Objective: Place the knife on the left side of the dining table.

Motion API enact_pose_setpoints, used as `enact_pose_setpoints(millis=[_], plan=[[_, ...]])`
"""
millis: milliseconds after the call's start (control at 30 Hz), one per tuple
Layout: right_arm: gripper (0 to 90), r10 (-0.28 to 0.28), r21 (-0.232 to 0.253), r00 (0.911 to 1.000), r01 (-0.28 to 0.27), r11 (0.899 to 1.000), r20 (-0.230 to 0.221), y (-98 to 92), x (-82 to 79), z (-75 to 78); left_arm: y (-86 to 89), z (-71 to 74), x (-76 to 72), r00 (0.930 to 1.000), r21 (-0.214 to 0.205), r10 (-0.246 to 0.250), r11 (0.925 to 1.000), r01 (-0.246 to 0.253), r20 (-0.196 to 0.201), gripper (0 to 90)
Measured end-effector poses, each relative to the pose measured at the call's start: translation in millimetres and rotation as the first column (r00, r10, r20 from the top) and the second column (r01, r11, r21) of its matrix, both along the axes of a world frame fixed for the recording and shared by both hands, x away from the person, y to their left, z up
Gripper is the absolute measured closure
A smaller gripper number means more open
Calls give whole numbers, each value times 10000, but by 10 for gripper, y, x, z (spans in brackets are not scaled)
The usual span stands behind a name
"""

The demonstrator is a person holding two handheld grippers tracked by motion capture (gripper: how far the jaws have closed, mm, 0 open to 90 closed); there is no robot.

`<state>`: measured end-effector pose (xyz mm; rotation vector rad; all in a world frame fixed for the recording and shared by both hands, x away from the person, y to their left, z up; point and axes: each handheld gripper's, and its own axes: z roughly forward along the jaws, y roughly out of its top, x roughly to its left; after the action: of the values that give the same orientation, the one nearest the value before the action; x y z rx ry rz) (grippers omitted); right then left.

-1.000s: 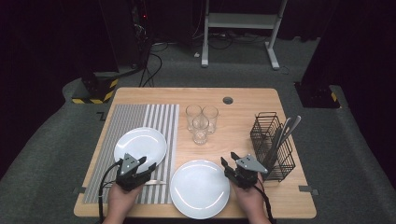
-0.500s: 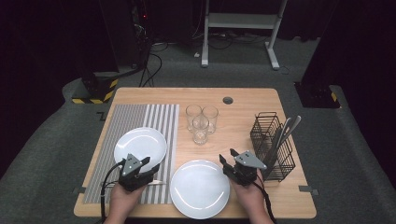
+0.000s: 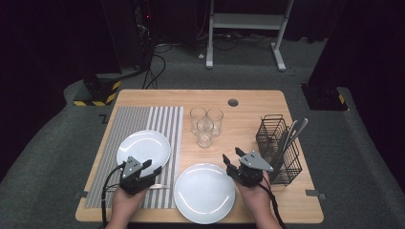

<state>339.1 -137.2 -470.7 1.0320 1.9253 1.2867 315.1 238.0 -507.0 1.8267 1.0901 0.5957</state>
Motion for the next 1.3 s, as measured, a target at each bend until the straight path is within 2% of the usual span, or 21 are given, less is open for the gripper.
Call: enact_pose_setpoints(millis=[200, 500, 567, 667, 967, 1300], plan=[[418, -55, 264, 9999, 51, 9996, 145, -37, -7, 113, 2, -24, 5, 9997, -205, -159, 9997, 155, -167, 460], [389, -200, 426, 9981, 175, 9989, 582, -35, -13, 362, 14, 17, -55, 9998, -136, -191, 9997, 190, -68, 442], [384, -295, 637, 9982, 262, 9976, 512, -44, 6, 422, 8, 27, -66, 9997, -233, -236, 9995, 234, -91, 435], [374, -293, 782, 9988, 261, 9966, 405, -64, 49, 486, -6, 34, -74, 9998, -22, -221, 9998, 221, 0, 430], [372, -422, 566, 9978, 393, 9976, 504, -108, 103, 629, 38, 39, -77, 9999, -52, -157, 9999, 157, 45, 428], [385, -850, 432, 9913, 810, 9958, 1005, -201, 198, 926, 57, 60, -68, 9999, -177, 25, 9998, -23, 107, 414]])
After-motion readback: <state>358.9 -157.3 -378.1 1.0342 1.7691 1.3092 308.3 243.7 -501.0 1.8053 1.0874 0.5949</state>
